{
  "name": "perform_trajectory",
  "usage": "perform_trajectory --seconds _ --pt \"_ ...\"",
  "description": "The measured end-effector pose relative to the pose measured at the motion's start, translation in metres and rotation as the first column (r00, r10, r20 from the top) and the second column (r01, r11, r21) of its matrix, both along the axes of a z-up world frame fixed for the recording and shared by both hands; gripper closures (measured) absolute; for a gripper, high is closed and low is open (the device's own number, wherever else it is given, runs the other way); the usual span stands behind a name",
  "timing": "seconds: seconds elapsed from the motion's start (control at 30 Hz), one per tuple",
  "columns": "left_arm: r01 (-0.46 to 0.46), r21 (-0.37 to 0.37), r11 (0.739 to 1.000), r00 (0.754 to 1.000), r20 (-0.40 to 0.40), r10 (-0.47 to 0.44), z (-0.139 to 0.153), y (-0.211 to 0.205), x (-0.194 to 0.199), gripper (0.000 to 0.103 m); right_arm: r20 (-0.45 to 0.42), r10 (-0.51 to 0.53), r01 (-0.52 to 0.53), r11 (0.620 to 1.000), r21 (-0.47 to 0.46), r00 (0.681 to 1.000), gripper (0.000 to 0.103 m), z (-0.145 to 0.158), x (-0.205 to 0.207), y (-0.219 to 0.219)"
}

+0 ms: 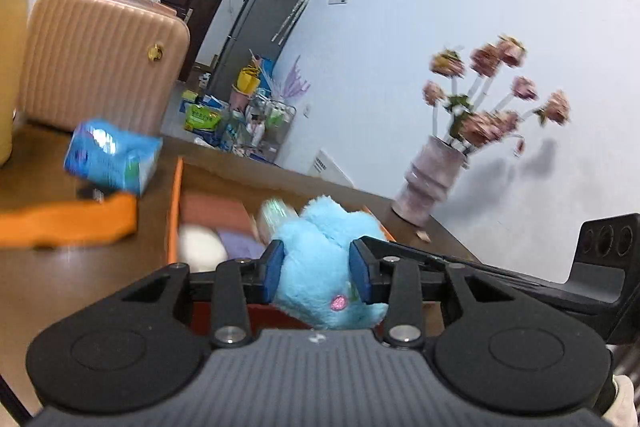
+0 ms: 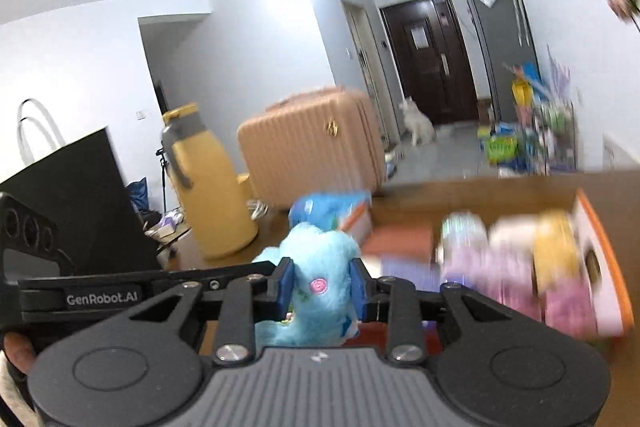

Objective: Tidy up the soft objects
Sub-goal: 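Lift the plush toy with both tools and carry it over the box, then lower the plush into the box and open both tools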

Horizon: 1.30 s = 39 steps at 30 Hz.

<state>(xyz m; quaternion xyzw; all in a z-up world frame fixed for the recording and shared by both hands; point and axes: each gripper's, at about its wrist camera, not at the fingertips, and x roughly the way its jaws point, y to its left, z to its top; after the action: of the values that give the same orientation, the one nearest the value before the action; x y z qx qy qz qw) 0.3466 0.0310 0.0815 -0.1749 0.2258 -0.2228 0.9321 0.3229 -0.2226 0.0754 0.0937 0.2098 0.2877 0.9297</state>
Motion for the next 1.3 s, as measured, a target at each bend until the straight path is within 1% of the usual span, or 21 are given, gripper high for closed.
perform_trajectory --seconds 0.1,0.13,0.2,0.23,0.27,0.3,0.33,0.37,0.4,0.5,0.57,0.6,0.67,0.73,0.8,0.87,1.0,1.17,1.23,1.27,1.3 --pt "0.016 0.012 1.000 0.998 -0.062 -0.015 -0.009 0.007 0.045 0.067 -0.018 0.005 -0.005 1.000 -0.020 1.000 0.074 -0.006 0.043 0.010" --pt "0.023 0.017 1.000 0.996 -0.087 -0.022 -0.015 0.008 0.056 0.068 -0.036 0.002 -0.003 0.999 -0.035 0.999 0.074 -0.012 0.056 0.013" --pt "0.024 0.050 0.998 0.992 -0.126 -0.017 -0.031 0.009 0.071 0.070 -0.083 0.001 -0.006 0.998 -0.063 0.997 0.074 -0.026 0.073 0.018" --pt "0.021 0.069 0.997 0.991 -0.130 -0.012 -0.037 0.009 0.074 0.071 -0.110 0.009 -0.017 0.997 -0.071 0.994 0.075 -0.034 0.079 0.019" --pt "0.025 0.083 0.996 0.992 -0.129 -0.014 -0.042 0.009 0.076 0.072 -0.117 0.019 -0.027 0.997 -0.066 0.993 0.075 -0.040 0.081 0.019" --pt "0.030 0.090 0.996 0.992 -0.126 -0.019 -0.047 0.009 0.077 0.076 -0.118 0.019 -0.027 0.997 -0.066 0.993 0.075 -0.044 0.083 0.019" --pt "0.036 0.099 0.994 0.991 -0.129 -0.023 -0.051 0.007 0.079 0.079 -0.122 0.011 -0.020 0.997 -0.080 0.992 0.077 -0.049 0.086 0.020" --pt "0.042 0.109 0.993 0.991 -0.133 -0.028 -0.054 0.005 0.080 0.081 -0.129 0.009 -0.021 0.996 -0.092 0.992 0.085 -0.050 0.087 0.022" --pt "0.049 0.127 0.991 0.990 -0.134 -0.032 -0.057 0.002 0.081 0.085 -0.153 0.022 -0.039 0.993 -0.107 0.988 0.087 -0.056 0.089 0.024" --pt "0.061 0.210 0.976 0.988 -0.151 -0.030 -0.063 -0.013 0.085 0.089 -0.185 0.021 -0.052 0.985 -0.167 0.983 0.089 -0.063 0.091 0.036" --pt "0.037 0.245 0.969 0.987 -0.162 0.003 -0.066 -0.016 0.087 0.090 -0.204 0.030 -0.074 0.975 -0.211 0.979 0.090 -0.066 0.092 0.044" --pt "0.024 0.250 0.968 0.987 -0.159 0.017 -0.066 -0.014 0.087 0.090 -0.211 0.041 -0.093 0.966 -0.241 0.977 0.090 -0.068 0.094 0.048" --pt "0.005 0.234 0.972 0.987 -0.157 0.033 -0.063 -0.010 0.085 0.089 -0.230 0.051 -0.114 0.957 -0.268 0.972 0.089 -0.068 0.096 0.053" --pt "-0.021 0.227 0.974 0.987 -0.149 0.057 -0.056 -0.006 0.080 0.089 -0.258 0.056 -0.128 0.954 -0.271 0.965 0.089 -0.068 0.101 0.051" --pt "-0.037 0.222 0.974 0.988 -0.137 0.068 -0.046 -0.003 0.073 0.089 -0.275 0.033 -0.110 0.956 -0.273 0.961 0.086 -0.068 0.105 0.047" --pt "-0.044 0.230 0.972 0.990 -0.121 0.074 -0.034 -0.002 0.063 0.088 -0.263 0.002 -0.073 0.963 -0.260 0.965 0.082 -0.059 0.101 0.037" --pt "-0.055 0.244 0.968 0.993 -0.087 0.079 -0.009 -0.002 0.042 0.088 -0.189 -0.040 -0.002 0.977 -0.214 0.981 0.082 -0.027 0.077 0.012" --pt "-0.077 0.253 0.964 0.996 -0.026 0.087 0.021 -0.008 0.015 0.087 -0.091 -0.113 0.088 0.966 -0.244 0.989 0.082 0.012 0.039 -0.027" --pt "-0.088 0.260 0.962 0.996 -0.001 0.092 0.027 -0.015 0.003 0.081 -0.068 -0.144 0.123 0.961 -0.246 0.987 0.081 0.019 0.025 -0.042" --pt "-0.096 0.265 0.959 0.995 0.009 0.097 0.029 -0.019 -0.002 0.077 -0.059 -0.160 0.140 0.958 -0.248 0.985 0.078 0.022 0.019 -0.049" --pt "-0.105 0.267 0.958 0.994 0.021 0.103 0.029 -0.023 -0.009 0.064 -0.046 -0.175 0.158 0.954 -0.255 0.983 0.074 0.023 0.011 -0.054"
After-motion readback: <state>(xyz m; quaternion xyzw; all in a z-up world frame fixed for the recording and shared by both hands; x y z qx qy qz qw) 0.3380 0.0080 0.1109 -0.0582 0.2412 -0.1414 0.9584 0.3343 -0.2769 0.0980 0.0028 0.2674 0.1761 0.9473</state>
